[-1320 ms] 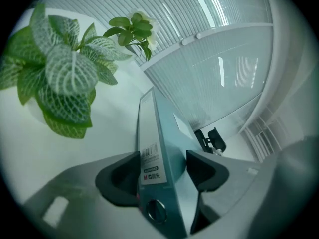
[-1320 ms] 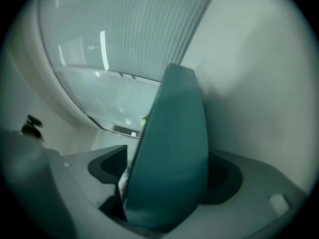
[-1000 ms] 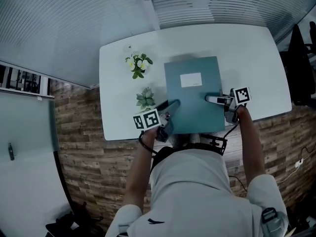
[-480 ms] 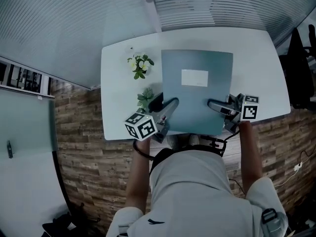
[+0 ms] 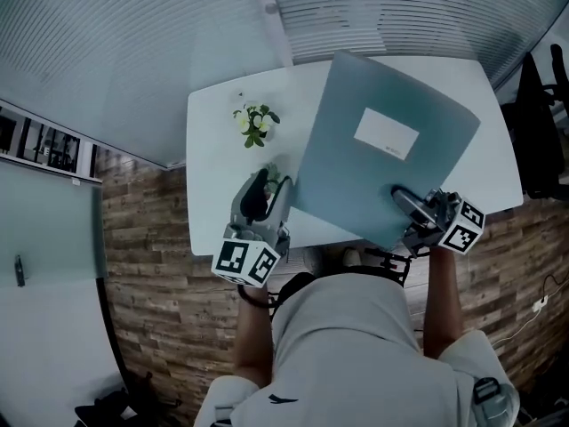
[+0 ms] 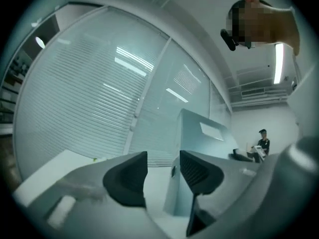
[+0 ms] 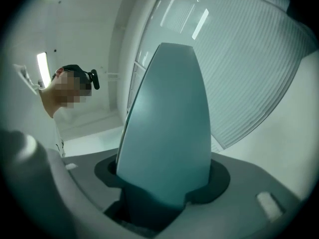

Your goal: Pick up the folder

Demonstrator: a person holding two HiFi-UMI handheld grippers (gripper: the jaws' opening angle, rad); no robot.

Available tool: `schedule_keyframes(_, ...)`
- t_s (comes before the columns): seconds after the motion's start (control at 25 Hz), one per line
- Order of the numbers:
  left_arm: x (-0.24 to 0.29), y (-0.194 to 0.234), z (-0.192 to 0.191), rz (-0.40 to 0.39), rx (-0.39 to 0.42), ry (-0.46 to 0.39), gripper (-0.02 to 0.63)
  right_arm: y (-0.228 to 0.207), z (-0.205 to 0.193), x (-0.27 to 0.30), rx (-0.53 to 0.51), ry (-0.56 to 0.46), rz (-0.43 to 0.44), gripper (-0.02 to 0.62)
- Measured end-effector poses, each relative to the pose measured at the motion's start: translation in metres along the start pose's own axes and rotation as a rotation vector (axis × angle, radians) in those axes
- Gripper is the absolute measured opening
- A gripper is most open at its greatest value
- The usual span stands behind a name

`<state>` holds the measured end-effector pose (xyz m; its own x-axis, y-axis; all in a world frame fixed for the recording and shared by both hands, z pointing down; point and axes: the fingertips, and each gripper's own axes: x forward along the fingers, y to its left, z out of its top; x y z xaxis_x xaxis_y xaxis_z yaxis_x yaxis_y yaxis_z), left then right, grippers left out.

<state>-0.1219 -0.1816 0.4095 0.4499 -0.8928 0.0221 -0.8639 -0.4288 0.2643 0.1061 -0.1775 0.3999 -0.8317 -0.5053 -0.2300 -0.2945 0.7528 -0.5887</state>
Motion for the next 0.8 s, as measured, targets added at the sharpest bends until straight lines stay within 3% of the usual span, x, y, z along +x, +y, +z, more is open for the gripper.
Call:
schedule_keyframes(0.12, -0.04, 0.027, 0.014, 0.169, 0.062, -0.057, 0.213, 0.005, 0.028, -0.014, -0.077, -0.102, -0.107, 0.31)
schedule_keyframes(0.24, -0.082, 0.052, 0.022, 0.335, 0.154, -0.085, 0.213, 0.001, 0.052, -0.031, -0.212, -0.167, -0.306, 0.311)
schedule_keyframes(0.36, -0.106, 0.068, 0.021, 0.454, 0.297, -0.055, 0.2, -0.007, 0.06, -0.05, -0.405, -0.156, -0.543, 0.311)
schedule_keyframes(0.44, -0.111, 0.072, 0.019, 0.495, 0.364, -0.045, 0.193, -0.013, 0.053, -0.057, -0.493, -0.11, -0.64, 0.311)
schedule_keyframes(0.52, -0.112, 0.073, 0.023, 0.518, 0.377, -0.08, 0.176, -0.017, 0.044, -0.058, -0.533, -0.075, -0.682, 0.31)
schedule_keyframes(0.64, -0.112, 0.069, 0.032, 0.525, 0.324, -0.153, 0.136, -0.017, 0.034, -0.055, -0.549, -0.057, -0.696, 0.31)
schedule_keyframes(0.8, -0.113, 0.066, 0.034, 0.528, 0.328, -0.168, 0.036, -0.017, 0.032, -0.054, -0.546, -0.05, -0.692, 0.308)
